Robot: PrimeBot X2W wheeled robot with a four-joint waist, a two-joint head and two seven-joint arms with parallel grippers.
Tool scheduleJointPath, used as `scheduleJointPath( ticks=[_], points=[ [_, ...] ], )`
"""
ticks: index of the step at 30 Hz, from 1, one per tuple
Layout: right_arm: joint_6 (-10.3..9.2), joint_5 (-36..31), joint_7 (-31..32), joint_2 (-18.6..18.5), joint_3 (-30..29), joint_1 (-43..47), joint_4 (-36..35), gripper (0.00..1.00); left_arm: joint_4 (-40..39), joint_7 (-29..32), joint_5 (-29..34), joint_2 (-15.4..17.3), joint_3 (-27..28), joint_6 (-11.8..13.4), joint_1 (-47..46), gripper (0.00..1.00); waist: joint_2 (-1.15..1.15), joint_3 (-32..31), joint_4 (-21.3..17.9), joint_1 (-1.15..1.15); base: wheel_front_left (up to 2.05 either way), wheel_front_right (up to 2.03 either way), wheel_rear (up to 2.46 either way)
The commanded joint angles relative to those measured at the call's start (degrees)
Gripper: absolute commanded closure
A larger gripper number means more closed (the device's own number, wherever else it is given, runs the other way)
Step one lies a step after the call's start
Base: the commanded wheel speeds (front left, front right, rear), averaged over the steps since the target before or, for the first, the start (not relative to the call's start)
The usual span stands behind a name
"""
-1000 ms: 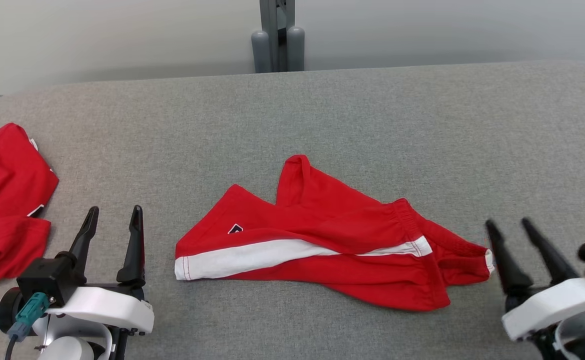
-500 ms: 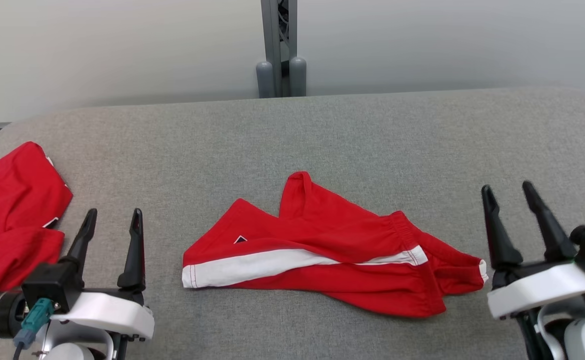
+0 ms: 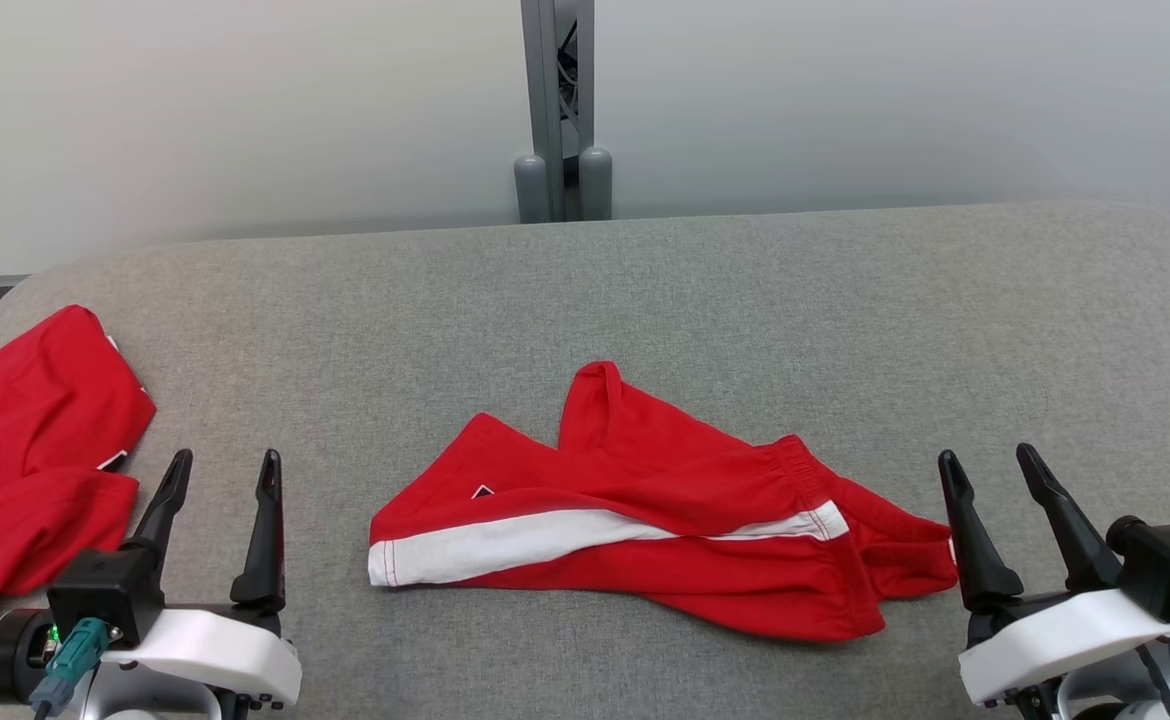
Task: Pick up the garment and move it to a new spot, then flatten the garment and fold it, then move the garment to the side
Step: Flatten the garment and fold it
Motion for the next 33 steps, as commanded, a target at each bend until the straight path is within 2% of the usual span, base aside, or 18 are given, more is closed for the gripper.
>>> scheduleJointPath(
  ticks=[1,7,12,21,25,33],
  points=[
    [-0.01,0.29,0.33,-0.09,0.0,0.47,-0.28,0.0,0.07,-0.05,-0.1,0.28,0.25,0.39,0.46,0.0,0.0,0.09,-0.04,0.0,0.0,0.0,0.0],
    [-0.01,0.17,0.66,-0.04,0.56,-0.03,-0.58,0.0,-0.07,0.11,-0.23,0.27,-0.01,0.4,-0.03,0.0,0.0,0.43,0.16,0.0,0.0,0.0,0.0],
    [-0.01,0.42,2.38,-0.12,1.67,-0.6,-0.48,0.0,0.17,2.02,-1.3,0.26,-1.11,-0.97,-0.47,0.0,0.0,0.73,0.56,0.0,0.0,0.0,0.0],
    [-0.01,2.53,11.2,-3.5,7.62,-1.44,1.94,0.0,4.33,14.44,-7.6,-0.96,-6.05,-6.61,-1.6,0.0,0.0,3.66,1.22,0.0,0.0,0.0,0.0],
    [-0.01,3.31,13.65,-4.7,9.11,-2.66,3.12,0.0,6.62,16.95,-10.01,-1.75,-6.84,-8.68,-2.73,0.0,0.0,5.56,1.37,0.0,0.0,0.0,0.0],
    [-0.01,4.59,15.88,-6.61,11.6,-5.85,4.34,0.0,10.36,19.12,-12.91,-2.64,-6.46,-10.79,-5.42,0.0,0.0,8.67,1.71,0.0,0.0,0.0,0.0]
  ],
)
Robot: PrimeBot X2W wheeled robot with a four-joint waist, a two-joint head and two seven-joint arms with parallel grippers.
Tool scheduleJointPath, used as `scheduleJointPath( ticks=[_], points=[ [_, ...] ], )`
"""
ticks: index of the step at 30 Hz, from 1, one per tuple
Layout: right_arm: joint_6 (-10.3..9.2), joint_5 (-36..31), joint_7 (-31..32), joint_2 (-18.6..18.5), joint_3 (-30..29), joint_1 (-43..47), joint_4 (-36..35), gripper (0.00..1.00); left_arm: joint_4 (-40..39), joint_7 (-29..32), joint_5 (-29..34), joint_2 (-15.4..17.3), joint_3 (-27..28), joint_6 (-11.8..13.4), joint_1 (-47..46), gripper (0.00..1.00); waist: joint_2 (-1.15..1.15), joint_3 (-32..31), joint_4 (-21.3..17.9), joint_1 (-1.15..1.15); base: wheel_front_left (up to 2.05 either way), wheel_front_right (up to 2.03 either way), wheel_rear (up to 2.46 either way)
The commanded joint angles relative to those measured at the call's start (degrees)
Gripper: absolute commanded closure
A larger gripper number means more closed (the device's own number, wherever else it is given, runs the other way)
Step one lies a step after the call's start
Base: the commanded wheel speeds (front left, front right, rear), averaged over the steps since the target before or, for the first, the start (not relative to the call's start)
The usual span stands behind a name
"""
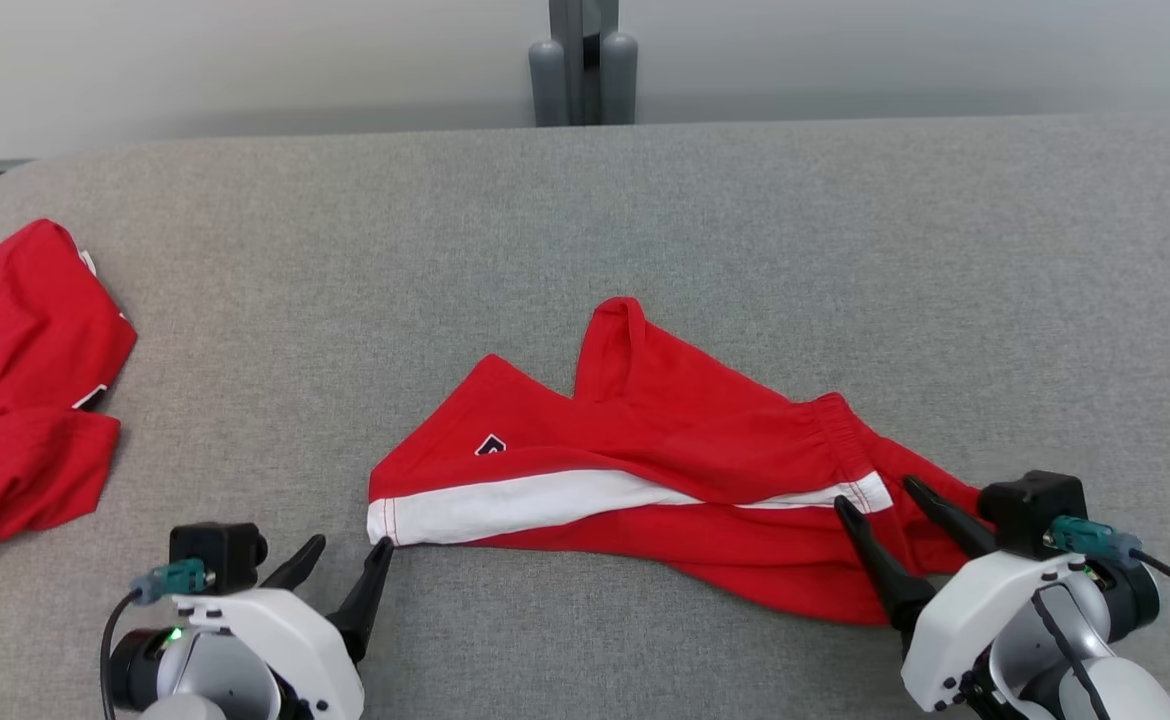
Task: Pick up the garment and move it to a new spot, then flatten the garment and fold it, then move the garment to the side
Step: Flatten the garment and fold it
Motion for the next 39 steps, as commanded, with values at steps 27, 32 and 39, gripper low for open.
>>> scheduleJointPath(
  ticks=[27,32,39],
  points=[
    [-0.01,9.69,-6.8,0.98,-0.82,-5.24,-6.25,1.0,-8.24,-5.72,0.08,2.39,5.22,-0.17,-6.26,1.0,0.0,0.46,-0.94,0.0,0.0,0.0,0.0],
    [-0.01,10.77,-11.68,2.13,-2.72,-9.13,-7.98,1.0,-15.19,-7.02,1.64,3.9,8.15,2.81,-8.44,1.0,0.0,-1.29,-1.8,0.0,0.0,0.0,0.0],
    [-0.01,9.61,-15.24,2.14,-3.45,-16.0,-9.81,1.0,-25.16,-8.26,4.94,5.59,11.03,5.48,-14.65,1.0,0.0,-3.19,-2.71,0.0,0.0,0.0,0.0]
  ],
)
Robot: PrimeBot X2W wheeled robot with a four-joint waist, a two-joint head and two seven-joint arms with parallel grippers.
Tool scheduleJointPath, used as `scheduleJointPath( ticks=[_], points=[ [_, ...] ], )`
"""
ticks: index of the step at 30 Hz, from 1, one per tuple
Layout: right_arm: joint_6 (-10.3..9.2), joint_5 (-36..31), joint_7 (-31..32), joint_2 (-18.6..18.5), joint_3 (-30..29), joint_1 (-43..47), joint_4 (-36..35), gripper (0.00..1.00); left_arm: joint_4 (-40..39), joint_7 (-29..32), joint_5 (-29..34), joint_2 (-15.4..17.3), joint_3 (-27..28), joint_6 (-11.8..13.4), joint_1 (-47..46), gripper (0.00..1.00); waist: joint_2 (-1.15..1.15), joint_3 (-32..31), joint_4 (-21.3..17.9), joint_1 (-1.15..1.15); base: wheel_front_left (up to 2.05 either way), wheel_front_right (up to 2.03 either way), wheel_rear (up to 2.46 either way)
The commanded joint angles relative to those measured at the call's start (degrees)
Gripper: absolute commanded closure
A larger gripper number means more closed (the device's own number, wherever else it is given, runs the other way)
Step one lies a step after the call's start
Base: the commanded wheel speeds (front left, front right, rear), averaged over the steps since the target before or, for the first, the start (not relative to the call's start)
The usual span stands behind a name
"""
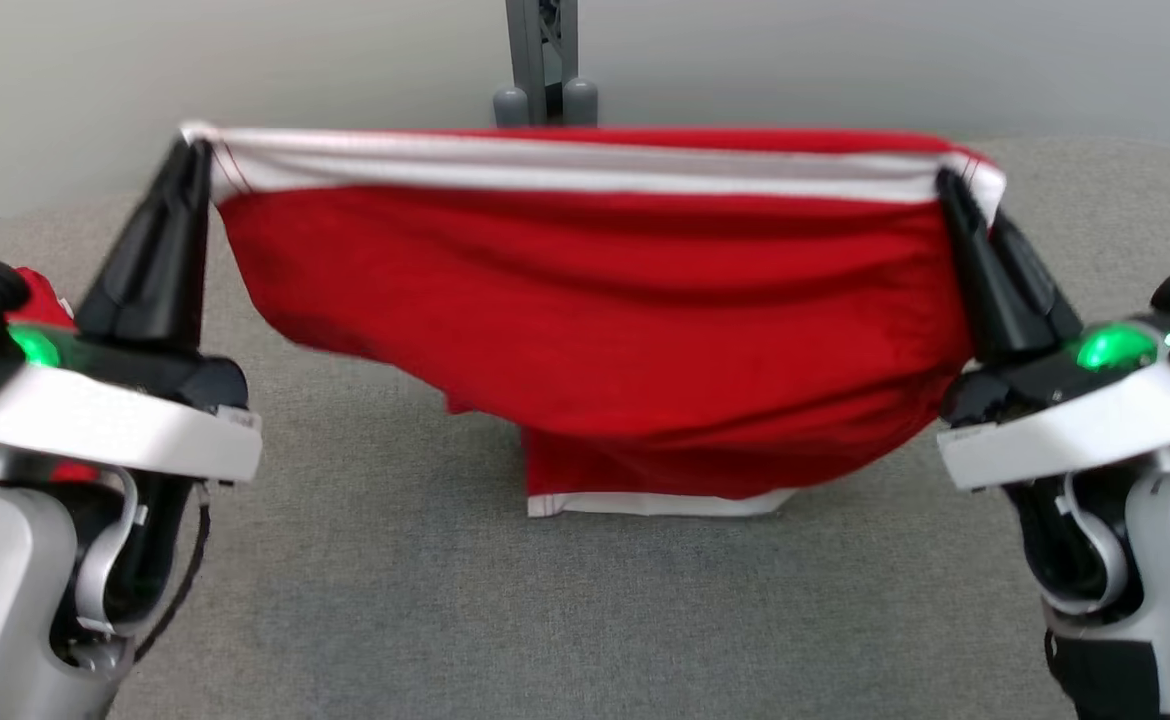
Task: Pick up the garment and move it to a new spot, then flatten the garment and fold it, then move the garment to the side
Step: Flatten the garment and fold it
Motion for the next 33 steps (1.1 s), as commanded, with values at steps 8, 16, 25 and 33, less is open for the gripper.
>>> scheduleJointPath(
  ticks=[8,16,25,33],
  points=[
    [-0.02,-1.25,-0.46,-1.61,0.12,-4.44,-1.87,1.0,-7.23,-0.52,3.83,0.77,0.68,1.96,-6.15,1.0,0.0,-1.0,-0.45,0.0,0.0,0.0,0.0],
    [-0.02,-2.19,0.11,-2.38,1.78,-9.3,1.71,1.0,-4.49,1.55,1.92,-0.63,-1.5,-0.28,-10.67,1.0,0.0,1.06,-0.89,0.0,0.0,0.0,0.0],
    [-0.01,-1.17,-3.37,-2.44,5.67,-27.7,16.91,1.0,15.73,-0.45,-0.47,-5.12,-3.42,-8.66,-28.46,1.0,0.0,6.75,-1.43,0.0,0.0,0.0,0.0],
    [-0.01,0.01,-10.98,-1.87,8.81,-46.25,34.46,1.0,35.48,-5.06,1.17,-8.36,-3.67,-13.88,-46.57,1.0,0.0,12.27,-1.53,0.0,0.0,0.0,0.0]
  ],
)
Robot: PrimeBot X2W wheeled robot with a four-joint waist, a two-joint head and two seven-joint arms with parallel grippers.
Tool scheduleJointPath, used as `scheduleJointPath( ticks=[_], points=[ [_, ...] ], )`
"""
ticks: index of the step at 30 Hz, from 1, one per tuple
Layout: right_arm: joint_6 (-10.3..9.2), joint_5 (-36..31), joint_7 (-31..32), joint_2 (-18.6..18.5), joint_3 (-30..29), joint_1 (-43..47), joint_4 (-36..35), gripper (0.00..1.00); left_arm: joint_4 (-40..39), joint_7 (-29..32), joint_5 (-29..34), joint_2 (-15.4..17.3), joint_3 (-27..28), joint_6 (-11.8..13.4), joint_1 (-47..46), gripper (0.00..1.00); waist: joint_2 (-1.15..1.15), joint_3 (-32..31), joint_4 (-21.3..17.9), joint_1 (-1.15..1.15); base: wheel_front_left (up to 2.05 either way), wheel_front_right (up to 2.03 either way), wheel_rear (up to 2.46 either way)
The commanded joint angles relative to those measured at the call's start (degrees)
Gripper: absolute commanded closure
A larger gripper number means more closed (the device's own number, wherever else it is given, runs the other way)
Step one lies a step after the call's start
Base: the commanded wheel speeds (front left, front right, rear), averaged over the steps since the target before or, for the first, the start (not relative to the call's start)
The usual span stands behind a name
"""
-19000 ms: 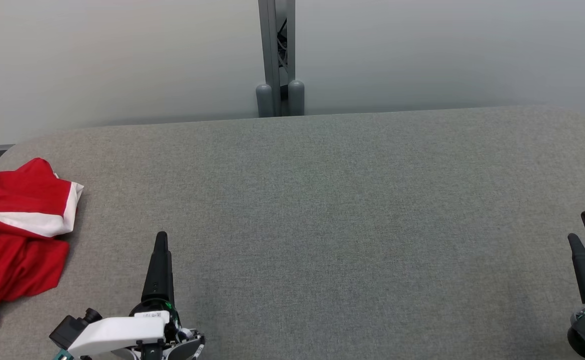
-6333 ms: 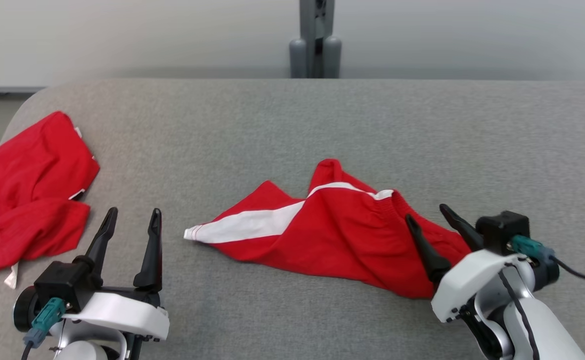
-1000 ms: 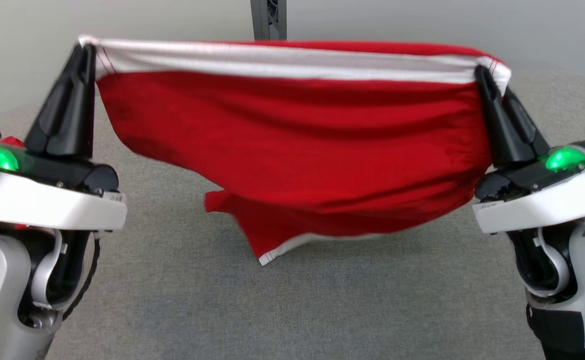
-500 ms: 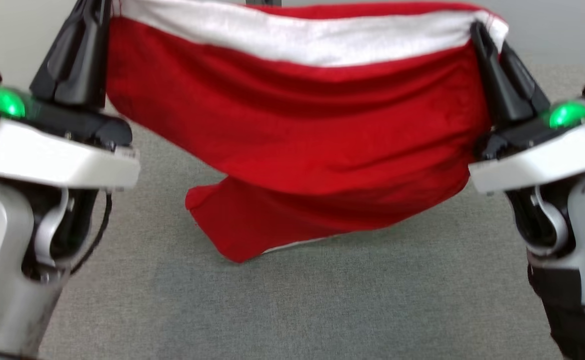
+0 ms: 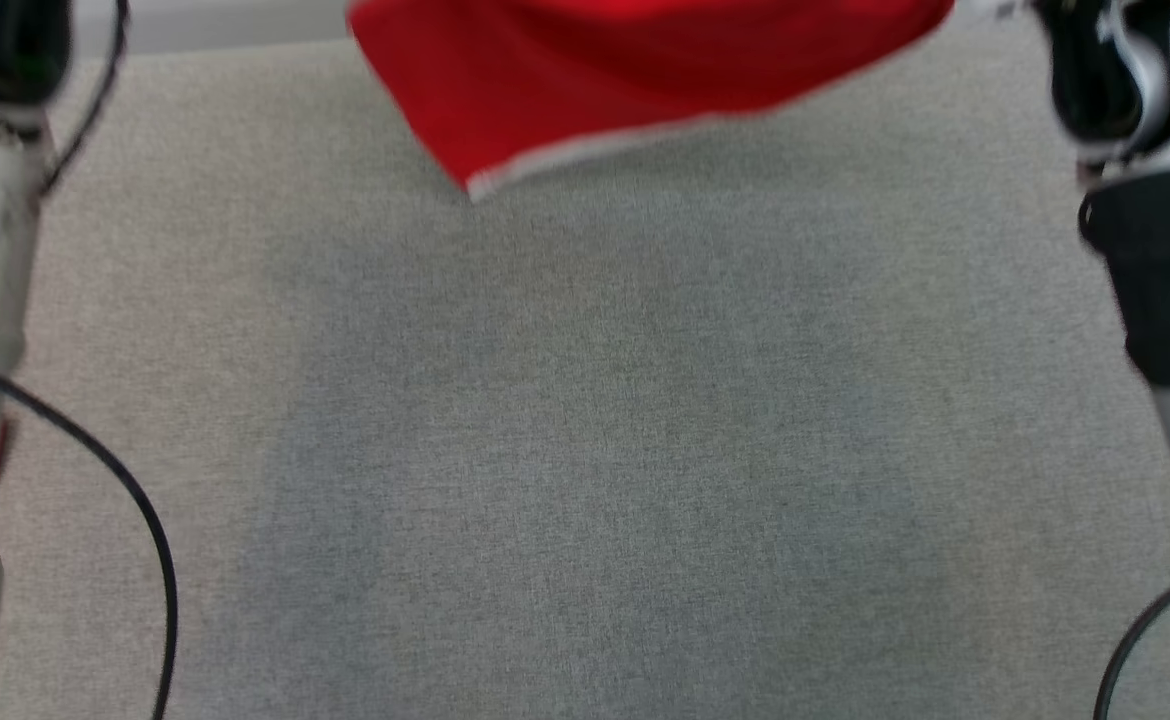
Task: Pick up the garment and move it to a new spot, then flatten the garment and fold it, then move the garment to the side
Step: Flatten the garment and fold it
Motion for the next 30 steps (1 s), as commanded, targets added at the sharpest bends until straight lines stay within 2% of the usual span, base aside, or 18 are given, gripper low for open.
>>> scheduleJointPath(
  ticks=[1,5,9,13,17,22,27,30],
  points=[
    [-0.02,-0.08,-0.91,-0.08,0.16,-2.03,1.64,1.0,1.59,-0.79,0.8,-0.21,-0.15,-0.57,-1.94,1.0,0.0,1.82,-0.1,0.0,0.0,0.0,0.0],
    [-0.01,0.92,-3.12,1.34,1.14,-9.68,9.67,1.0,10.32,-4.53,2.13,-1.96,-1.16,-2.39,-9.44,1.0,0.0,4.28,-0.02,0.0,0.0,0.0,0.0],
    [-0.02,2.0,-3.62,2.36,4.1,-13.43,16.78,1.0,17.63,-6.76,2.58,-3.41,-2.66,-3.96,-12.89,1.0,0.0,7.4,0.28,0.0,0.0,0.0,0.0],
    [-0.02,3.57,-3.61,2.51,7.41,-12.32,21.23,1.0,24.1,-8.07,1.2,-5.34,-4.53,-4.92,-10.09,1.0,0.0,9.41,1.17,0.0,0.0,0.0,0.0],
    [-0.02,7.25,-3.61,2.33,10.83,-7.34,21.72,1.0,27.52,-8.95,-0.73,-6.89,-6.11,-5.35,-4.94,1.0,0.0,9.88,1.68,0.0,0.0,0.0,0.0],
    [-0.02,13.36,-3.61,-0.07,14.14,2.52,16.53,1.0,23.86,-9.53,-2.6,-7.28,-8.07,-5.31,4.69,1.0,0.0,8.45,2.49,0.0,0.0,0.0,0.0],
    [-0.02,20.64,-3.63,-3.56,16.23,14.16,9.79,1.0,13.16,-9.51,-1.83,-5.34,-3.58,-5.31,17.08,1.0,0.0,5.83,2.79,0.0,0.0,0.0,0.0],
    [-0.02,23.27,-3.63,-5.05,16.75,20.58,6.52,1.0,6.37,-9.53,-1.07,-3.67,-1.21,-4.4,25.96,1.0,0.0,4.11,2.38,0.0,0.0,0.0,0.0]
  ],
)
